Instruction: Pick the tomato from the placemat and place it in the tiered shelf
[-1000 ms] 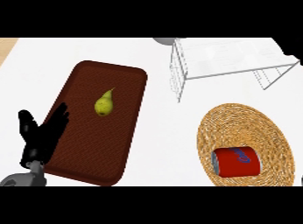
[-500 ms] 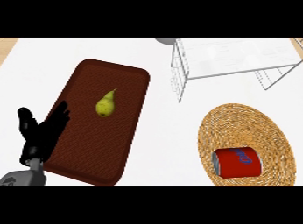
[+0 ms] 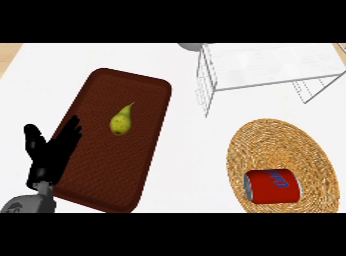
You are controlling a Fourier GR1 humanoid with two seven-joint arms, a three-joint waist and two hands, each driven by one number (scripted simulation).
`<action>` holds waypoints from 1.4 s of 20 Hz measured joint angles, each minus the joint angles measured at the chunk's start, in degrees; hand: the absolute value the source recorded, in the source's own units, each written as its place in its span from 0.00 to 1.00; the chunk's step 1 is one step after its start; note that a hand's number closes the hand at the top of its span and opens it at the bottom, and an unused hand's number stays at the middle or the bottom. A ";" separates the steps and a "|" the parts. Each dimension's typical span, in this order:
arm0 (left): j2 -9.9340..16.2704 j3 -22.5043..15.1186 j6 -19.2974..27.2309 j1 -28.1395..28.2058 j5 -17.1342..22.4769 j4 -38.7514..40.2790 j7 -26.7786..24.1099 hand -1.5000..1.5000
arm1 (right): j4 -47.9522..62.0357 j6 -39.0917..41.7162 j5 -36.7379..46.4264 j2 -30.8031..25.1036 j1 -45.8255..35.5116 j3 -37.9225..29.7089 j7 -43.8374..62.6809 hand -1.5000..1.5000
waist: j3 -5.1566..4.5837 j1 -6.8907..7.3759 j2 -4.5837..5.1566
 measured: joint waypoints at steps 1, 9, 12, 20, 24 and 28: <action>0.00 0.01 0.11 0.26 -0.16 -0.48 0.13 0.50 | 0.58 -0.25 0.22 -0.25 0.28 0.10 -0.92 1.00 | -0.03 -0.09 -0.03; -0.09 0.39 -0.80 -0.07 -0.37 0.17 -0.40 0.50 | 14.12 -7.72 4.46 -0.22 -3.47 0.93 -9.72 1.00 | 0.01 0.21 0.07; -0.26 0.45 -0.62 -0.50 -0.47 0.06 0.27 0.50 | 19.21 -9.79 5.26 -0.89 -5.39 0.49 -13.51 1.00 | -0.04 0.41 0.19; -1.09 0.14 0.07 -0.06 -1.28 -1.15 1.14 0.50 | 27.15 -12.29 6.22 -0.66 -8.67 0.25 -19.42 1.00 | -0.11 0.32 0.17; -0.47 0.83 -1.31 0.56 -0.61 -1.06 0.53 0.50 | 29.14 -11.89 8.02 -1.45 -9.16 1.68 -20.96 1.00 | -0.07 0.15 0.09; -0.54 0.99 -1.27 0.33 -0.76 -0.66 0.71 0.50 | 30.64 -14.96 4.88 -0.30 -10.11 -2.64 -18.05 0.00 | -0.01 0.01 0.02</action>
